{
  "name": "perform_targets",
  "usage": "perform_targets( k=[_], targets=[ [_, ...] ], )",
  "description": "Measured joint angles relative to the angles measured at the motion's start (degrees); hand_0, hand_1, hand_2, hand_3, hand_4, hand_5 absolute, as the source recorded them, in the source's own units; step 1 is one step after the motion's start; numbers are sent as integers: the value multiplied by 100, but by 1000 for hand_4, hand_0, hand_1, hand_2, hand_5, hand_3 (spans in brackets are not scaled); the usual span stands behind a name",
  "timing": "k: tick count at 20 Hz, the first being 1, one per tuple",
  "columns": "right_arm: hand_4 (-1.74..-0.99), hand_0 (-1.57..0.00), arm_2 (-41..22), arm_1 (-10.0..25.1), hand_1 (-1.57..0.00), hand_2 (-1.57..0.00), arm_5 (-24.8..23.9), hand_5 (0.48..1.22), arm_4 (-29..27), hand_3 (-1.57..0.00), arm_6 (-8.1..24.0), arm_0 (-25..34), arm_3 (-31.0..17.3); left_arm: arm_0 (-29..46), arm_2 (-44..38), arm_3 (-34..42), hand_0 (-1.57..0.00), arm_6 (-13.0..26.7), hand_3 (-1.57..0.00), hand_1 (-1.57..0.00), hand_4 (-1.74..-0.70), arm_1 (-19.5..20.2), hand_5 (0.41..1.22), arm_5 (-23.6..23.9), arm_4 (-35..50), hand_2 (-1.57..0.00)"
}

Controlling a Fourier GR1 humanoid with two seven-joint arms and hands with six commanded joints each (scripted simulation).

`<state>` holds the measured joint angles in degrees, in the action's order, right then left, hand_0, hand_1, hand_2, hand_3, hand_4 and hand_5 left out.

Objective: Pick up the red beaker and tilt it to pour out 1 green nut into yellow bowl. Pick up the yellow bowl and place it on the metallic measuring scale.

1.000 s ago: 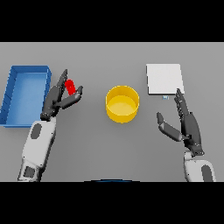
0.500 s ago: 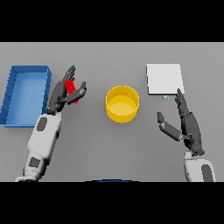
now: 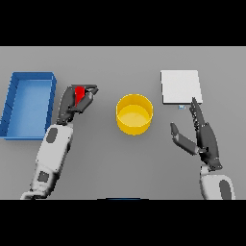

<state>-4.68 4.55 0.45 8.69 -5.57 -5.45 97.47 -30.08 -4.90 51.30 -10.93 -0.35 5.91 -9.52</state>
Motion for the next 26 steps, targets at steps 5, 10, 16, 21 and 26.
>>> perform_targets(
  k=[5, 10, 16, 21, 26],
  targets=[
    [-1254, 1, -62, 43, 1, 1, -52, 667, 192, 1, -158, 1, -38, -15, 87, 250, -1522, -37, -1523, -1523, -1692, 107, 1100, 55, 175, -1524],
    [-1249, 1, -93, 25, 1, 1, -109, 679, 296, 1, -184, 70, -92, -150, 518, 1006, -1555, 395, -1555, -1555, -1725, 359, 1107, 172, -64, -1556],
    [-1243, 1, -125, 54, 1, 1, -192, 700, 438, 1, -105, -23, 57, -420, 1623, 1218, -1563, 1121, -1563, -1563, -1733, 912, 1115, -217, -1039, -1563],
    [-1254, 1, -177, 92, 1, 1, -102, 717, 442, 1, 1, -134, 160, -549, 2206, 1436, -1567, 1433, -1567, -1567, -1737, 1162, 1112, -338, -1499, -1567],
    [-1269, 1, -124, 87, 1, 1, -48, 722, 310, 1, -13, -50, 157, -1360, 3341, 938, -1570, 1705, -1570, -1570, -1740, 1487, 1166, -518, -2816, -1570]
  ],
)
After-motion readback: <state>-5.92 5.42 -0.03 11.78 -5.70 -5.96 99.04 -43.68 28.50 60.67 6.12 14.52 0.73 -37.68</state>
